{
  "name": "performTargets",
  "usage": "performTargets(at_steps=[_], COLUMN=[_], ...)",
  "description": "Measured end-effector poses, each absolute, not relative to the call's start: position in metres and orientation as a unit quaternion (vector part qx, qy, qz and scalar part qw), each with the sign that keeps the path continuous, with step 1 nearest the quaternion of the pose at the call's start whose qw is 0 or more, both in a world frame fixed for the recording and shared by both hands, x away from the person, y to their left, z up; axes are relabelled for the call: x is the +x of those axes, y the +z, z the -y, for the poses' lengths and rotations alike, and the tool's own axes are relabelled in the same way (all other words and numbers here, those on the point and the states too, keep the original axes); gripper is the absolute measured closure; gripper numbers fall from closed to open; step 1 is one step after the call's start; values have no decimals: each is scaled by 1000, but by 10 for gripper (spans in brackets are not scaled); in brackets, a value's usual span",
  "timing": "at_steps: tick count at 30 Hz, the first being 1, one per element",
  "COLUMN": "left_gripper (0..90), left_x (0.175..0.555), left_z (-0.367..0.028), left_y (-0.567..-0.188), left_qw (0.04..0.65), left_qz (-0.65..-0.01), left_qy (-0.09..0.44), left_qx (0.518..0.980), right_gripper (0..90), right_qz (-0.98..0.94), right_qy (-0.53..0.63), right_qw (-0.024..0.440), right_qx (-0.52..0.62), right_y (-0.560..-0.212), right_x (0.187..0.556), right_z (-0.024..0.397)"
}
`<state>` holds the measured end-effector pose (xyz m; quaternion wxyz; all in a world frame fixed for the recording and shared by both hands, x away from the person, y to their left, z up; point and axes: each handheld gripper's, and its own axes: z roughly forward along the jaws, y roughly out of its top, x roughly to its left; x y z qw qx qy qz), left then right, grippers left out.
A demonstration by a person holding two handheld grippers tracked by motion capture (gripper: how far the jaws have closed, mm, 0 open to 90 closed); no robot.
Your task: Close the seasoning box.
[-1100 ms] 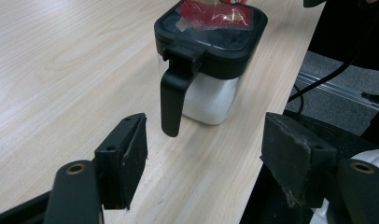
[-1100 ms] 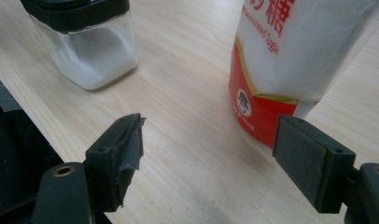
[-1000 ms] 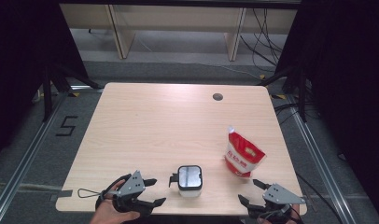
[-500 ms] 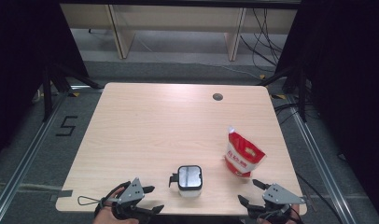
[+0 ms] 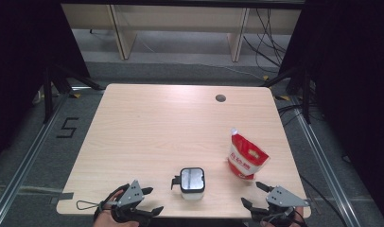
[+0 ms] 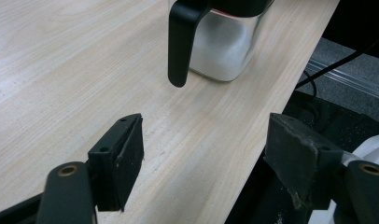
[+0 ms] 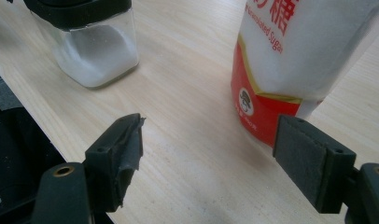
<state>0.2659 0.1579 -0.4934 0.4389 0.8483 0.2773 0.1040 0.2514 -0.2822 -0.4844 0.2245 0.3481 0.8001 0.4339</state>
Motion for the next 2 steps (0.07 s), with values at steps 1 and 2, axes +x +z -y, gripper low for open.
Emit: performTargets(at_steps=[1,2], left_gripper=[276,275], left_x=[266,265], left_z=[-158,-156], left_y=[-494,-495], left_qw=[442,446], left_qz=[-277,-293], left_qy=[103,97], left_qx=[847,840], right_gripper=[254,254], right_qz=[-800,-801], right_qy=[434,434], right_qw=[224,225], right_qx=[348,347], right_y=[-484,-485], right_x=[251,252], right_z=[282,283])
